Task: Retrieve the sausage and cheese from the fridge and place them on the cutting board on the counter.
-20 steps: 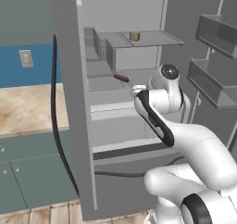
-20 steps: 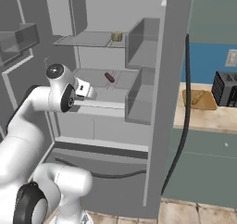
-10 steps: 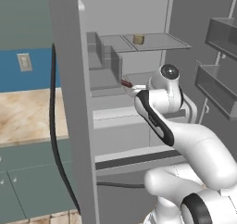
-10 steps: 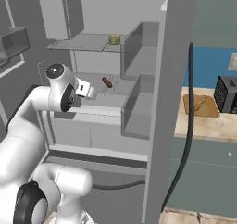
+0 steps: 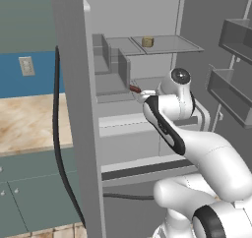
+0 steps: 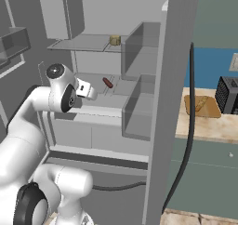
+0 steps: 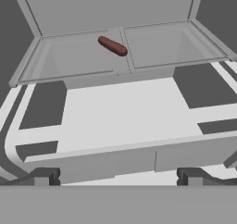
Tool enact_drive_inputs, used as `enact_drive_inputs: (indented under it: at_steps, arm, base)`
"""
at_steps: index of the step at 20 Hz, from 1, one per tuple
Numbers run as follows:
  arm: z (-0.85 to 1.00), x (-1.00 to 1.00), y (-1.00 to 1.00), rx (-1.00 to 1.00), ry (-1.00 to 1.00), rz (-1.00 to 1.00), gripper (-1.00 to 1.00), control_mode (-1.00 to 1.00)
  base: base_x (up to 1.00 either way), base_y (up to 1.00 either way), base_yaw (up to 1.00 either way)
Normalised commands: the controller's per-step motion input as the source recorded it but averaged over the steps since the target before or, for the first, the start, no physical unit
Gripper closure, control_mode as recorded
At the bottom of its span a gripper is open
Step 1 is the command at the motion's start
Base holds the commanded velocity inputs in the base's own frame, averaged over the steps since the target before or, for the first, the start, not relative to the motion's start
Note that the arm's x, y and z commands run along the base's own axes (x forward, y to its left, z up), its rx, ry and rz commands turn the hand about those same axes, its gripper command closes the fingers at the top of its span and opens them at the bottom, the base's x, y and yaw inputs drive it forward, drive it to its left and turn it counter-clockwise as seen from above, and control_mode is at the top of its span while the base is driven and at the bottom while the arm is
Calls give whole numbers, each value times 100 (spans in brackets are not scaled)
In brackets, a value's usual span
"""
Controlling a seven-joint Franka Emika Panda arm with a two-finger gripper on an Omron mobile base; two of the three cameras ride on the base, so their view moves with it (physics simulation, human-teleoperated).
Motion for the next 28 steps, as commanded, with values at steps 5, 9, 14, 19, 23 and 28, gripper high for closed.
enact_drive_inputs:
  at_steps: [5, 9, 14, 19, 23, 28]
  arm:
    - [0, 0, 0, 0, 0, 0, -100, 100]
    - [0, 0, 0, 0, 0, 0, -100, -100]
    - [0, 0, 0, 0, 0, 0, -100, -100]
    - [-4, 3, 4, -2, 0, 0, -100, -100]
    - [1, 34, -12, 6, 0, 22, -100, -100]
    - [10, 43, -10, 9, 1, 29, -100, -100]
  base:
    - [0, 0, 0]
    - [0, 0, 0]
    - [0, 0, 0]
    - [0, 0, 0]
    - [0, 0, 0]
    - [0, 0, 0]
